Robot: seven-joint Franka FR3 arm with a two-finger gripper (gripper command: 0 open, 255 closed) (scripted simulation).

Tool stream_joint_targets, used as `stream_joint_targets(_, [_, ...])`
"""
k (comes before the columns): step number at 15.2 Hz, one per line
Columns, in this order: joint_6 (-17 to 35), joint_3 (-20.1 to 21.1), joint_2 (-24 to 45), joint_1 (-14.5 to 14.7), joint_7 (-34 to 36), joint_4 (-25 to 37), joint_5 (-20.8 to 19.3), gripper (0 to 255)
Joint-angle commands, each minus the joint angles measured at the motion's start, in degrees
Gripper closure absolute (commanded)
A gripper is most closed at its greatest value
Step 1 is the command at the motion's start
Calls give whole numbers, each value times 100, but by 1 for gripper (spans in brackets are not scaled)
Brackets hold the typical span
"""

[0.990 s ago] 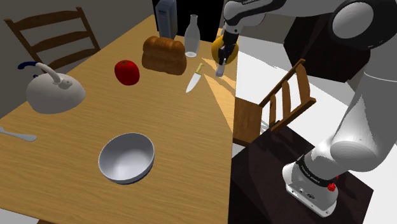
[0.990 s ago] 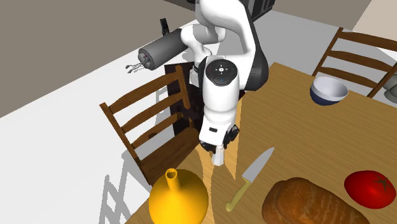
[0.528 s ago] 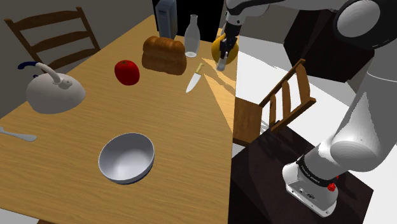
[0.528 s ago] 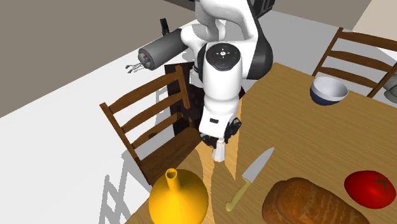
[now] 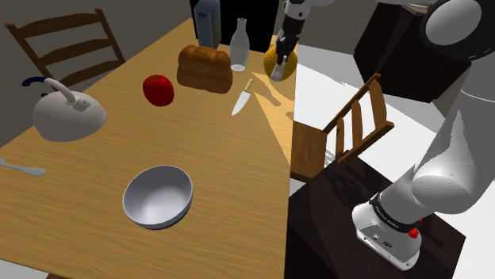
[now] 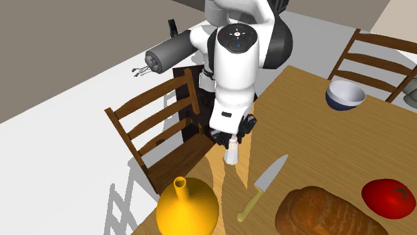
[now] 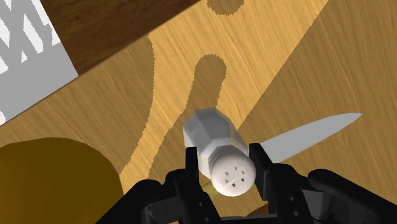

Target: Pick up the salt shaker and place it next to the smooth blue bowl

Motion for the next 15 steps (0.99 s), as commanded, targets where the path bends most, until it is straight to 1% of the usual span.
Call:
stream_joint_targets(1, [-176,-5,5,-12,8,182,-4,255])
stream_joint_targets(13, [-1117,-18,46,-53,81,1165,-15,255])
stream_joint_targets(14, [-1129,-18,47,-54,82,1179,-15,255])
stream_joint_targets(15, [-1077,19,-47,39,200,1044,-39,255])
